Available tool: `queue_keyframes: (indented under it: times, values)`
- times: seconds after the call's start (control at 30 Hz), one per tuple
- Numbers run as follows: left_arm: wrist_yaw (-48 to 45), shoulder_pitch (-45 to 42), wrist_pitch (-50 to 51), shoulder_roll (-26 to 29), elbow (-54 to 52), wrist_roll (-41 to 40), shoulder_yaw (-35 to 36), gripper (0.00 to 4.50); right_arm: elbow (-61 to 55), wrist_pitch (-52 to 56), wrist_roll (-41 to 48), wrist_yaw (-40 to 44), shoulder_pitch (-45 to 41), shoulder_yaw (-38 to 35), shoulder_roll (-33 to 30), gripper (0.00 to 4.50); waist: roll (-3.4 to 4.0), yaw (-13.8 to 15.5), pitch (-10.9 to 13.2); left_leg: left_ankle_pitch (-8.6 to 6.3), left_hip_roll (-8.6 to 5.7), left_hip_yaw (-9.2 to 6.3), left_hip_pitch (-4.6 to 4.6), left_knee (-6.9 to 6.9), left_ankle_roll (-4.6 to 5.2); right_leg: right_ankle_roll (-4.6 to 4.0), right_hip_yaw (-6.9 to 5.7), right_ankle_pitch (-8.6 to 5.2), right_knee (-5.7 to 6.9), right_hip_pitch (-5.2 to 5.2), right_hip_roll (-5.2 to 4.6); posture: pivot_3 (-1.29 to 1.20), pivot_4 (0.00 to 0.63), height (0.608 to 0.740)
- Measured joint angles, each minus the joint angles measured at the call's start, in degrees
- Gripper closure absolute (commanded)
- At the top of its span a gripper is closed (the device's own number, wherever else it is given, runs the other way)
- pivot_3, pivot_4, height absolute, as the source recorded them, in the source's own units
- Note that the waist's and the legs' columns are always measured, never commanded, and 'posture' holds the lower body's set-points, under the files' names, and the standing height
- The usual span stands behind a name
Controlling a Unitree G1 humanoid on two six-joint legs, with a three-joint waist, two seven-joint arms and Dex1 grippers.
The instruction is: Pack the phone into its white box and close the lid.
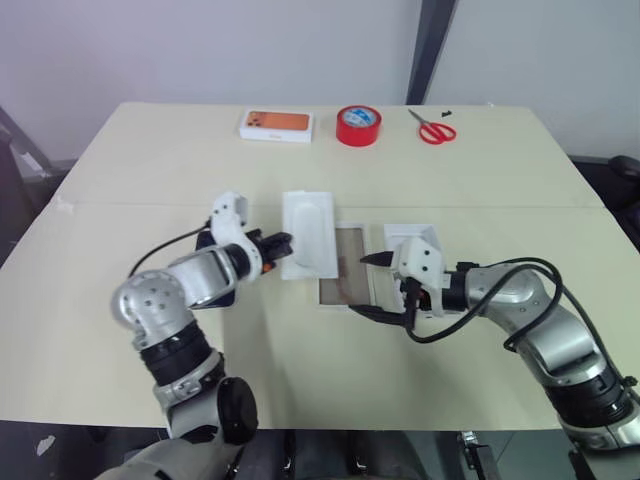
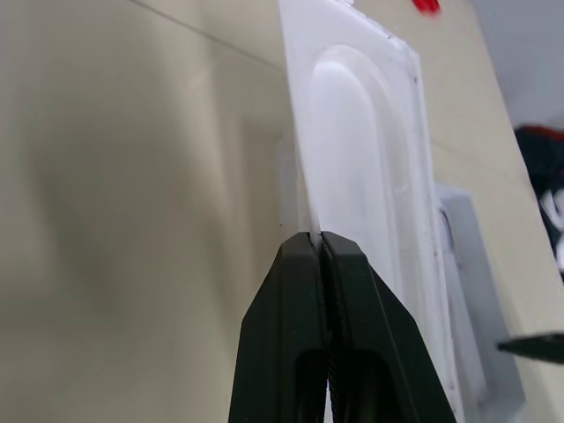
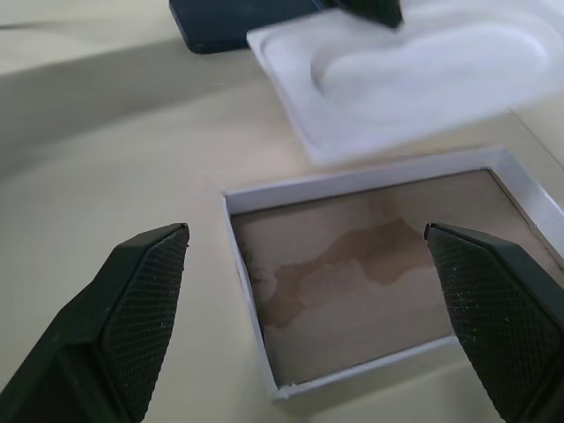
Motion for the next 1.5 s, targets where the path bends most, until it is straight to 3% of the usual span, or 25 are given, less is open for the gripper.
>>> queue_keyframes:
  times: [0.2, 0.23, 0.3, 0.53, 0.7, 0.8, 0.93, 1.0, 1.03, 1.13, 1.23, 1.33, 1.5]
  values:
    - [3.40, 0.05, 0.00, -1.97, 2.72, 1.22, -6.10, 4.46, 0.63, -0.37, -0.39, -0.36, 0.01, -0.78, -0.14, 0.00, -0.01, -0.24, 0.00, -0.01, 0.00, 0.00, 0.01, -0.01, 0.02, 0.00, 0.01, 0.00, 0.02, -0.01, 0.02, 0.00, 0.150, 0.725]
    - [3.52, 0.06, 0.00, -1.98, 3.11, 1.34, -6.24, 4.20, 0.63, -0.37, -0.45, -0.48, 0.01, -1.06, -0.14, 0.00, -0.01, -0.21, 0.01, -0.01, 0.00, 0.00, 0.01, 0.00, 0.02, 0.00, 0.01, 0.00, 0.02, -0.01, 0.02, 0.00, 0.150, 0.725]
    - [3.50, 0.06, 0.00, -2.00, 3.57, 1.35, -6.27, 3.51, 0.63, -0.37, -0.69, -0.68, 0.02, -1.57, -0.14, 0.00, -0.01, -0.11, 0.01, -0.01, 0.00, 0.00, 0.00, 0.00, 0.02, 0.00, 0.01, 0.00, 0.02, -0.01, 0.02, 0.00, 0.150, 0.725]
    - [2.28, 0.27, 0.00, -2.01, 3.55, -0.17, -6.45, 0.08, 0.69, -0.24, -0.69, -1.51, -0.14, -2.13, -0.07, 0.00, -0.01, -0.10, 0.01, 0.02, 0.00, 0.00, 0.00, 0.00, -0.03, 0.00, 0.01, 0.00, 0.02, -0.01, 0.02, 0.00, 0.150, 0.725]
    - [0.43, 0.63, 0.01, -0.27, 3.14, -5.21, -5.91, 0.08, 2.36, 1.37, -0.74, -3.04, -3.06, -2.43, 0.96, 0.00, -0.01, -0.30, 0.01, 0.06, 0.00, 0.00, 0.01, 0.00, -0.09, 0.00, 0.01, 0.00, 0.03, -0.02, 0.02, 0.00, 0.150, 0.725]
    - [-0.40, 0.64, 0.00, 2.76, 1.83, -7.38, -4.70, 0.03, 4.42, 2.45, -1.44, -4.21, -4.98, -2.31, 1.44, 1.17, 0.00, -0.24, 0.00, 0.10, 0.01, 0.00, 0.01, 0.00, -0.16, 0.00, 0.01, 0.00, 0.04, -0.03, 0.02, 0.00, 0.150, 0.725]
    - [-3.89, 1.76, -0.28, 10.43, -0.64, -7.55, -4.37, 0.03, 7.36, 6.32, -2.65, -6.44, -8.98, -0.79, 3.91, 3.15, 0.00, -0.46, 0.00, 0.14, 0.01, 0.00, 0.01, -0.02, -0.24, -0.01, 0.02, 0.00, 0.06, -0.06, 0.03, 0.00, 0.150, 0.725]
    - [-7.71, 4.96, -2.97, 18.82, -2.80, -6.06, -8.59, 0.03, 8.78, 7.71, -3.81, -7.67, -11.33, 0.85, 5.82, 4.21, 0.02, -0.67, 0.00, 0.20, 0.01, 0.01, 0.01, -0.10, -0.34, -0.01, 0.05, 0.00, 0.11, -0.14, 0.05, 0.00, 0.150, 0.725]
    - [-10.07, 7.22, -5.81, 23.41, -3.88, -4.56, -11.33, 0.03, 9.79, 8.40, -4.59, -8.39, -12.61, 1.87, 7.00, 4.43, 0.02, -0.74, 0.00, 0.21, 0.01, 0.01, 0.01, -0.09, -0.35, -0.02, 0.06, -0.01, 0.11, -0.16, 0.05, 0.00, 0.150, 0.725]
    - [-19.04, 14.42, -17.54, 34.86, -7.30, 0.99, -18.72, 0.03, 12.38, 9.21, -7.69, -10.89, -15.57, 5.45, 10.10, 4.43, 0.03, -0.71, 0.01, 0.21, 0.00, 0.03, 0.00, -0.14, -0.37, -0.04, 0.08, -0.01, 0.07, -0.19, 0.01, 0.00, 0.150, 0.725]
    - [-28.95, 21.97, -33.03, 42.15, -10.25, 7.47, -23.66, 0.03, 16.26, 9.24, -11.00, -12.93, -17.86, 9.04, 12.99, 4.43, 0.05, -0.40, 0.01, 0.20, -0.01, 0.04, -0.03, -0.20, -0.37, -0.08, 0.05, -0.03, -0.04, -0.18, -0.10, 0.00, 0.150, 0.725]
    - [-36.21, 28.57, -45.75, 45.46, -10.77, 12.68, -26.41, 0.03, 20.50, 8.54, -13.54, -14.86, -19.78, 10.54, 15.87, 4.43, 0.05, -0.43, 0.01, 0.17, -0.02, 0.05, -0.06, -0.23, -0.31, -0.18, 0.05, -0.07, -0.09, -0.21, -0.17, 0.00, 0.150, 0.725]
    - [-42.52, 33.61, -53.99, 45.52, -9.99, 14.38, -26.83, 0.03, 27.27, 6.69, -16.77, -18.14, -21.09, 11.29, 20.16, 4.43, 0.06, -0.71, 0.02, -0.02, -0.01, 0.04, -0.08, -0.27, 0.02, -0.09, 0.04, -0.02, -0.04, -0.27, -0.17, 0.00, 0.150, 0.725]
